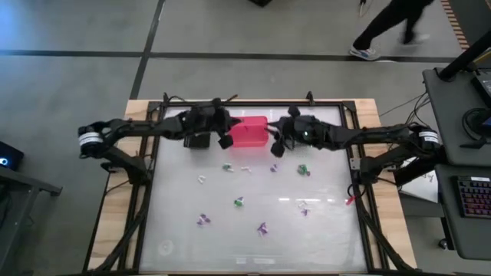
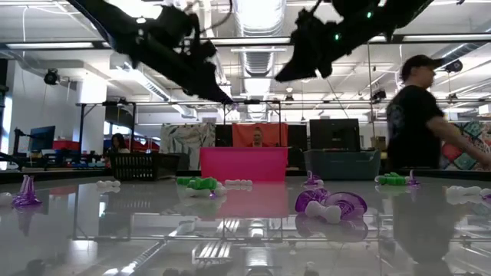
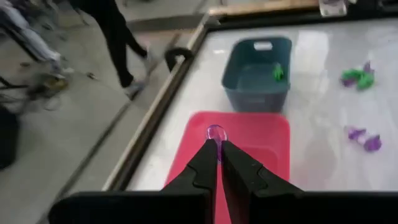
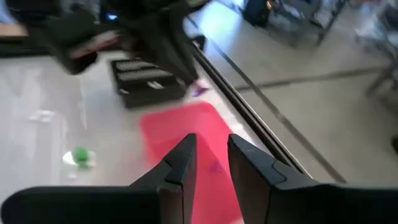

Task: Sort Halloween decoration
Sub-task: Put the purple hat toy into the pink bin, then put the green skeleton toy into the blue bin

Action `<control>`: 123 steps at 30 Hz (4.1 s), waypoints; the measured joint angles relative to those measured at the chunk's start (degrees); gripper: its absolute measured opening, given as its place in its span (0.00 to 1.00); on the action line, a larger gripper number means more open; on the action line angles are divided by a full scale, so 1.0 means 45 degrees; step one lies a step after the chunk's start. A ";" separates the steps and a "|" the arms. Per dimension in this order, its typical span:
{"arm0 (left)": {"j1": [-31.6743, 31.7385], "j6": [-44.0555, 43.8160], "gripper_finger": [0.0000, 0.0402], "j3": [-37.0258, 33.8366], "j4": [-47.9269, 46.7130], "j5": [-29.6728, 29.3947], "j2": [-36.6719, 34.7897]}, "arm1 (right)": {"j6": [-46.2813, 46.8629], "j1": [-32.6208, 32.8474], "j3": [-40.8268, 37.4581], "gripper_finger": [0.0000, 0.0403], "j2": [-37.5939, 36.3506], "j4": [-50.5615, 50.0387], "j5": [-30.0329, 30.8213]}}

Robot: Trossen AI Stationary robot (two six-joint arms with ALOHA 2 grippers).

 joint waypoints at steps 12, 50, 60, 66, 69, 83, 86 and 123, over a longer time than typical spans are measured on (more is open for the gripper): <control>0.0764 0.1492 0.00 0.2464 -0.3832 0.0149 0.2841 | 0.1385 -0.2555 0.0030 0.19 0.0817 0.0094 -0.2205; -0.4488 -0.2649 0.19 0.0614 -0.2194 0.0503 -0.2187 | 0.9892 0.1399 0.1175 0.17 0.1039 -0.9735 -0.4996; -0.5983 -0.4192 0.19 -0.2214 0.2004 0.0280 -0.3492 | 1.1668 0.1804 0.1180 0.17 0.1189 -1.2321 -0.3876; -0.6268 -0.4678 0.19 -0.3005 0.3306 0.0279 -0.3539 | 1.1574 0.1799 0.1186 0.17 0.2121 -1.2901 -0.3739; -0.6268 -0.4856 0.19 -0.3013 0.3545 0.0279 -0.3523 | 1.1127 0.1799 0.1346 0.17 0.2546 -1.3170 -0.3727; -0.6244 -0.4502 0.19 -0.2681 0.3722 -0.0732 -0.3445 | 1.0264 0.1596 0.1831 0.17 0.2710 -1.3068 -0.3846; -0.6229 -0.4487 0.19 -0.2681 0.3734 -0.0864 -0.3445 | 1.0245 0.1624 0.2163 0.17 0.2710 -1.3058 -0.4083; -0.6229 -0.3923 0.19 -0.2632 0.3669 -0.1271 -0.3445 | 0.8829 0.1920 0.2123 0.17 0.3773 -1.4085 -0.2627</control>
